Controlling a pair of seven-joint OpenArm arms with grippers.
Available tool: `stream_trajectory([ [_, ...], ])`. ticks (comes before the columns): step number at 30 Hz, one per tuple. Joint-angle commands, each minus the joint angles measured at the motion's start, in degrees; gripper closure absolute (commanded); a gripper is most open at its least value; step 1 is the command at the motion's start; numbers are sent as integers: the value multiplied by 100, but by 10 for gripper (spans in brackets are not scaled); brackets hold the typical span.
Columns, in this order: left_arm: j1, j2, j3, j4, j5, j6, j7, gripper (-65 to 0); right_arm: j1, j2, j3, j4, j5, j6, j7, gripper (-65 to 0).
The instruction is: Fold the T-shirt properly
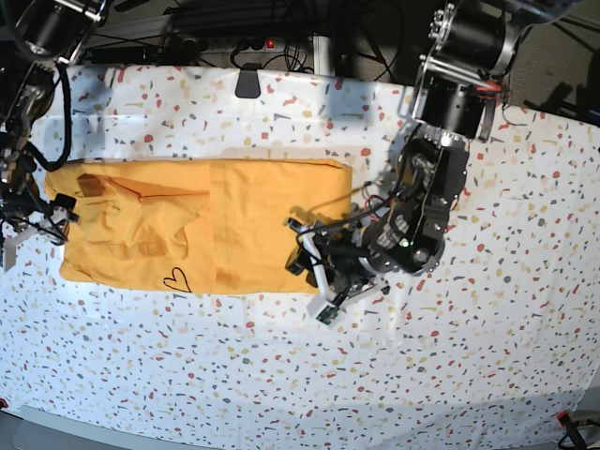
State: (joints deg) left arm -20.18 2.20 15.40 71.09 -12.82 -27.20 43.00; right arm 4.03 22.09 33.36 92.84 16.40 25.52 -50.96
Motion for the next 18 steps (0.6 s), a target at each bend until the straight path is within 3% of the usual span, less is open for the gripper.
stream_trajectory([
  [1, -61, 31, 0, 101, -70, -28, -146, -222, 249, 229, 72, -214, 223, 240, 92, -428],
  [5, 293, 31, 2, 98, -68, -28, -597, -222, 835, 748, 52, -1576, 1036, 1023, -63, -428],
  [8, 509, 31, 2, 90, -61, -26, -660, -221, 1257, 1080, 33, -2579, 1305, 1276, -72, -428],
  [13, 885, 11, 2, 87, 481, 4, -918, -219, 1725, 1567, 33, -3818, 1670, 1448, -103, -428],
  [18, 990, -227, 2, 87, 839, 542, -1224, -219, 1770, 1681, 33, -3976, 1725, 1448, -138, -428],
])
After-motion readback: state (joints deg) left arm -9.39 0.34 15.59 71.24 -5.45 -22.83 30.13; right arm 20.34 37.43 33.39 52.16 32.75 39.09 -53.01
